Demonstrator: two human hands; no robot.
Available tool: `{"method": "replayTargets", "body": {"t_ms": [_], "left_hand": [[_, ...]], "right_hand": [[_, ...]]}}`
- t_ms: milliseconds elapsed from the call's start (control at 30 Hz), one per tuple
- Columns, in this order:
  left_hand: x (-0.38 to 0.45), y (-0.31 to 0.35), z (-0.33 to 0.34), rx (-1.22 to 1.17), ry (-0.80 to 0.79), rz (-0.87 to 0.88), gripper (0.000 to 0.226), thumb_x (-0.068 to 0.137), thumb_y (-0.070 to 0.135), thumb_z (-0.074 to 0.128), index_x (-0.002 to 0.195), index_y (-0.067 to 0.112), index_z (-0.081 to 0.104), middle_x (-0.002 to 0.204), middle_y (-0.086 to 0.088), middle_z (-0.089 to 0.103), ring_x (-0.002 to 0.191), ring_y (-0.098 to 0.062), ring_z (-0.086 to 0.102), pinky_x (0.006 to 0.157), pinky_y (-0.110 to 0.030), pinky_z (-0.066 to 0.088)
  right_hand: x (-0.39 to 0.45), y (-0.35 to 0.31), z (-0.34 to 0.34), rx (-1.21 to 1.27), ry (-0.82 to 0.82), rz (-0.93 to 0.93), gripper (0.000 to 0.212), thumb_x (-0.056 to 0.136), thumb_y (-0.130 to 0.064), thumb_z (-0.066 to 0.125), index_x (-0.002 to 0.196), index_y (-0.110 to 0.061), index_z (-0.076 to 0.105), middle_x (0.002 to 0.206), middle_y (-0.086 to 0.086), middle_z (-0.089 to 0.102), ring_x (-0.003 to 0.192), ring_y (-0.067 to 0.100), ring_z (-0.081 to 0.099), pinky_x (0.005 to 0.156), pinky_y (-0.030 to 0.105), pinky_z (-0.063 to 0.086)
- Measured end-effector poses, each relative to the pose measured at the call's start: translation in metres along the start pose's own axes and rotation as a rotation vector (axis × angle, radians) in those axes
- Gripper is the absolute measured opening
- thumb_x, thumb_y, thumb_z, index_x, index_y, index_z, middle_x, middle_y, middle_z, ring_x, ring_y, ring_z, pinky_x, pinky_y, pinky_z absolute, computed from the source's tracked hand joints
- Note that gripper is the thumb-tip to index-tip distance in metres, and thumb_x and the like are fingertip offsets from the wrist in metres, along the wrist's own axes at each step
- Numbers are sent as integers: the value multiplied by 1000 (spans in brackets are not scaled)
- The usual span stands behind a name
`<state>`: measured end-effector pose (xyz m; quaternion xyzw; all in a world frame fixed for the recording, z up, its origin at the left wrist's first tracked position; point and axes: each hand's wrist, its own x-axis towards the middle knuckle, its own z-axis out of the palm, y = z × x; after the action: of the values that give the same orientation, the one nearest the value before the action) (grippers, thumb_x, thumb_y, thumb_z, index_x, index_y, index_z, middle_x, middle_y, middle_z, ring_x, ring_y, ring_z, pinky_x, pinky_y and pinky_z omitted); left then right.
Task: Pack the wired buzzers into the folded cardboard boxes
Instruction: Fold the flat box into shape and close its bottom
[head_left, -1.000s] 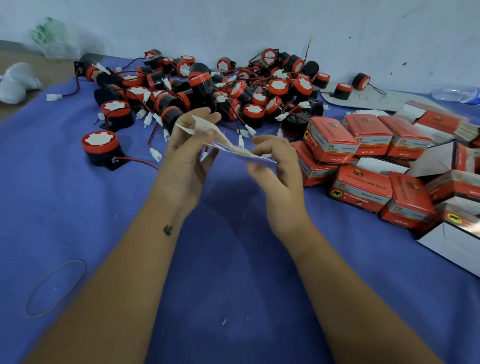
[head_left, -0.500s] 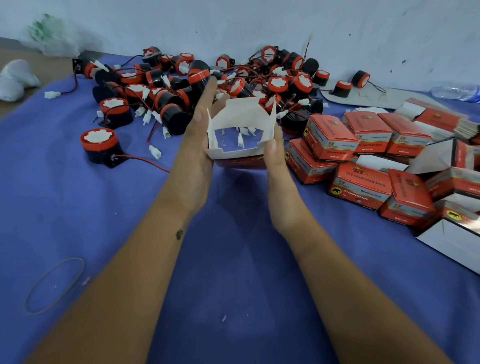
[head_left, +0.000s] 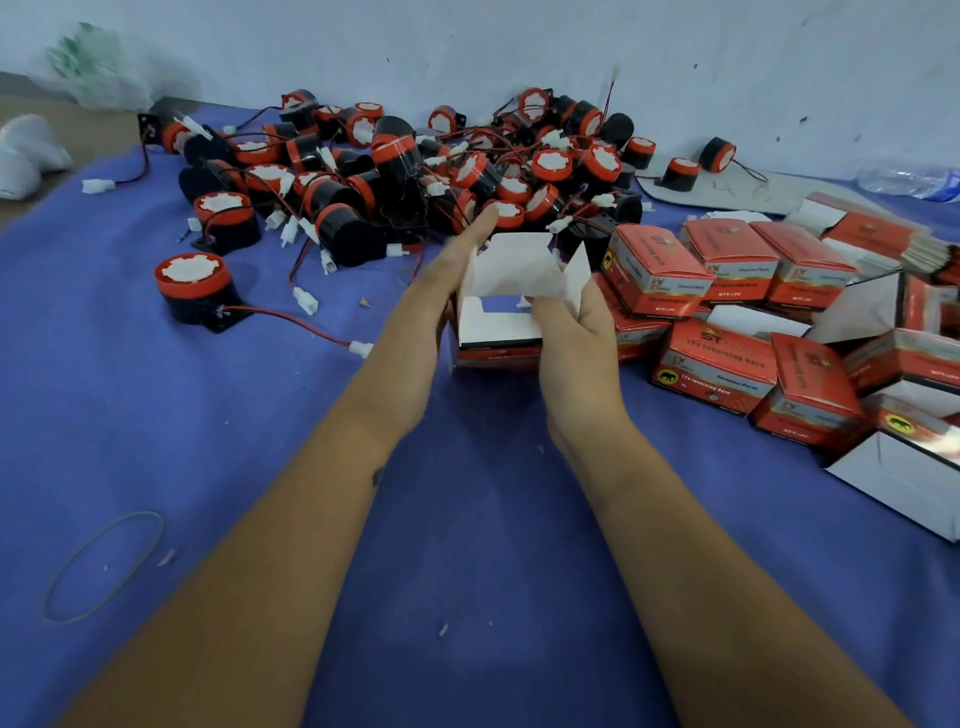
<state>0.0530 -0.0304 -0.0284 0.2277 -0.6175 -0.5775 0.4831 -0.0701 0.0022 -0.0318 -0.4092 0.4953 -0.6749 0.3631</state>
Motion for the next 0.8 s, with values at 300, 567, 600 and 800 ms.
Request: {"method": "replayTargets", "body": {"t_ms": [300, 567, 600, 800], "left_hand": [[-2, 1, 13, 208, 232, -35, 44, 101, 11, 46, 139, 34, 50, 137, 8, 56, 126, -10, 52, 108, -39, 44], [1, 2, 10, 179, 312, -61, 43, 100, 2, 41, 124, 32, 57, 123, 1, 64, 110, -21, 62, 89, -36, 55], [1, 3, 11, 173, 303, -47, 43, 99, 1, 41, 118, 35, 60, 120, 2, 66, 108, -20, 63, 89, -36, 54], [-4, 3, 9, 37, 203, -14, 39, 95, 7, 39, 97, 23, 75, 115, -6, 69, 106, -25, 64, 88, -37, 54]], "right_hand": [[-5, -7, 4, 109, -107, 85, 30, 90, -7, 49, 109, -23, 66, 109, 8, 70, 103, 28, 65, 90, 45, 53], [-1, -8, 2, 289, -207, 195, 35, 101, -28, 44, 127, -12, 60, 121, 13, 67, 111, 29, 64, 91, 41, 54], [-1, -7, 2, 259, -212, 171, 30, 100, -19, 47, 125, -11, 60, 121, 13, 67, 111, 30, 63, 95, 42, 52], [-3, -4, 0, 272, -198, 62, 29, 94, 0, 44, 88, -20, 65, 91, 1, 68, 88, 20, 62, 70, 32, 54]]}}
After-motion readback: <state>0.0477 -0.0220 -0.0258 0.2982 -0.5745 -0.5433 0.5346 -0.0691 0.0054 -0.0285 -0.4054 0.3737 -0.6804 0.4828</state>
